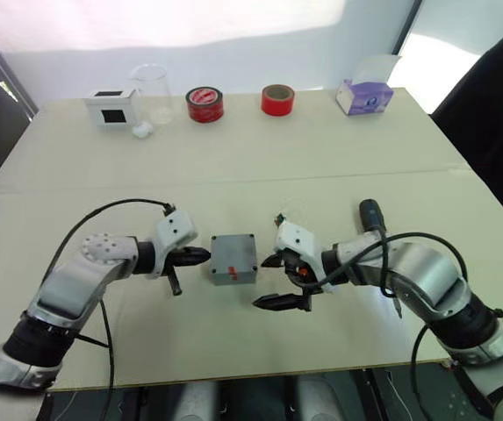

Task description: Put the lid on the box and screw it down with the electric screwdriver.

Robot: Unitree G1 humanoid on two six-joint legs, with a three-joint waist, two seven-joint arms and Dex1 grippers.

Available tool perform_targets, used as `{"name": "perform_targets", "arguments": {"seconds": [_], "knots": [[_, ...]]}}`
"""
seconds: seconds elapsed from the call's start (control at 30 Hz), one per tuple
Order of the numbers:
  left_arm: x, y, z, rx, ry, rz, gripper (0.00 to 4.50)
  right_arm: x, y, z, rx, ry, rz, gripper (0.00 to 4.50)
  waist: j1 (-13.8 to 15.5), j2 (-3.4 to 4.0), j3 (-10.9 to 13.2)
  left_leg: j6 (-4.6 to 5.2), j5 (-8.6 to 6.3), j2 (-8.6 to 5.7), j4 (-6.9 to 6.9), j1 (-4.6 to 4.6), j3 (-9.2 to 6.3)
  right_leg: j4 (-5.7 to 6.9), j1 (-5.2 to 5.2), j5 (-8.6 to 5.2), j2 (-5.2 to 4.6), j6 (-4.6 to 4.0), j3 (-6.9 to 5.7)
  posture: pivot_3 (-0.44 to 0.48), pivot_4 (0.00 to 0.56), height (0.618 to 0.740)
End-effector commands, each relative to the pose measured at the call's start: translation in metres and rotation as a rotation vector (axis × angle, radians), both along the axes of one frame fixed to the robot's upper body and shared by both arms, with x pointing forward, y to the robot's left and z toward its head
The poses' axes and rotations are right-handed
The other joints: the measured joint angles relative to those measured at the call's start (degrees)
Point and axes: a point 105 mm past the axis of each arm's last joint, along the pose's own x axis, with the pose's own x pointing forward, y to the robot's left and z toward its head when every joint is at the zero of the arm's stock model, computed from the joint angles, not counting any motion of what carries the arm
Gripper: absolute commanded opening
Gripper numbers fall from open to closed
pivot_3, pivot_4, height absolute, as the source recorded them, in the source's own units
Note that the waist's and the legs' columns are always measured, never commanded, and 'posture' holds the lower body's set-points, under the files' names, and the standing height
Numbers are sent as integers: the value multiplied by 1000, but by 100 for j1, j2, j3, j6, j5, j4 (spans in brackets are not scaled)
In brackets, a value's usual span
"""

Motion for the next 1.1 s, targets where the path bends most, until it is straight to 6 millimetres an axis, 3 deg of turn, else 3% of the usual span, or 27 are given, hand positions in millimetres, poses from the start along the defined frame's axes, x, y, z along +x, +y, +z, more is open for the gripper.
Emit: {"name": "perform_targets", "arguments": {"seconds": [0.03,0.17,0.3,0.53,0.67,0.73,0.9,1.1], "knots": [[14,-10,12,-31,-75,-11,0,-4,11,18,79,10,10,4467,12,-1,0,0,0,-1,0,1,0,0,2,0,-1,0,0,0,150,740],[22,-5,16,-34,-98,3,0,-8,10,27,122,65,-21,4467,-16,-2,0,0,0,-2,1,0,-1,2,1,0,-1,0,1,0,150,740],[23,14,11,42,-111,36,0,-7,-5,28,68,1,-52,4467,-18,-1,0,0,0,-1,0,0,-1,2,-1,0,0,0,0,0,150,740],[0,37,-1,161,-53,43,0,10,-11,29,35,-149,-20,4467,-37,-1,0,2,-1,0,-1,0,1,0,-4,0,0,0,2,0,150,740],[-38,30,-9,138,54,2,0,21,-2,13,10,-196,45,4467,-42,-4,-2,3,-2,1,-1,1,3,0,-3,0,-1,0,4,0,150,740],[-44,25,-9,110,68,1,0,20,2,10,15,-195,75,4467,-20,-4,-2,3,-2,2,-1,1,4,-1,-4,0,-2,0,6,0,150,740],[-41,15,-7,73,58,17,0,19,10,7,36,-187,107,4467,8,-6,-3,2,-1,-1,3,1,2,0,2,0,-2,0,4,0,150,740],[-23,7,-1,25,6,50,0,10,11,8,54,-160,112,4467,-14,-6,-3,0,0,0,2,1,2,2,0,0,-1,0,4,0,150,740]]}}
